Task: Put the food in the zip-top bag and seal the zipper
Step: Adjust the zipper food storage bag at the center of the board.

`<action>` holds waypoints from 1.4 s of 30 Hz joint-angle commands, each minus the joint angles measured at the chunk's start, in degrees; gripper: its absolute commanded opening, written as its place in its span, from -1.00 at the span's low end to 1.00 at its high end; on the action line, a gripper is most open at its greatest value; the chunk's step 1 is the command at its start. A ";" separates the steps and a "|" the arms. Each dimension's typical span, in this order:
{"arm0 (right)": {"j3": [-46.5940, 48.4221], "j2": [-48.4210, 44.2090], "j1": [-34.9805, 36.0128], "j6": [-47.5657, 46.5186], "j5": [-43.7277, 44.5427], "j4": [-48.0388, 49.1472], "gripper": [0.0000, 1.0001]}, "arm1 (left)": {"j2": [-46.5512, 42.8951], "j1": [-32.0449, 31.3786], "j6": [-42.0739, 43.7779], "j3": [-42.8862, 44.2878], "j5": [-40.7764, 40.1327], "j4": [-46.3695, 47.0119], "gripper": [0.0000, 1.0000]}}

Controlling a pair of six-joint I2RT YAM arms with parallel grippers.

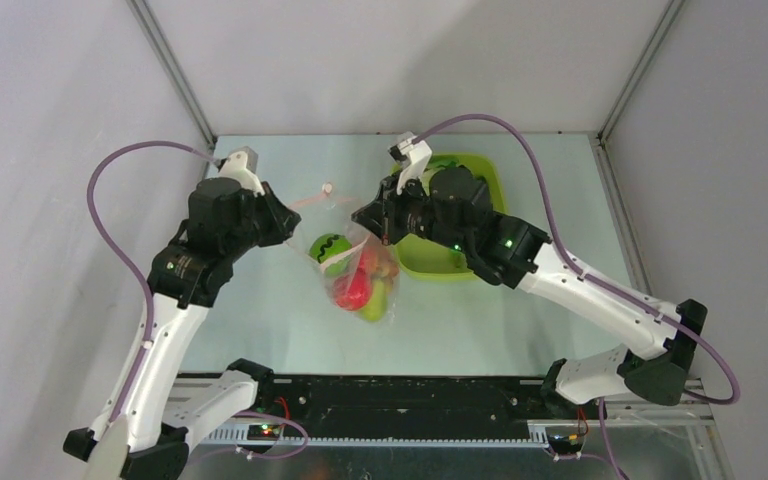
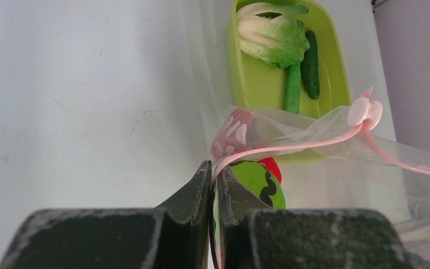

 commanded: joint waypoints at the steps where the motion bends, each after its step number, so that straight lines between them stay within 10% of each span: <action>1: 2.60 1.64 0.39 0.03 -5.11 6.04 -1.00 | 0.31 0.51 0.25 0.01 2.17 2.35 -0.76; 42: 3.50 18.16 -5.88 7.93 -13.16 5.96 -0.83 | -4.00 7.34 0.57 1.11 -4.71 3.05 -0.99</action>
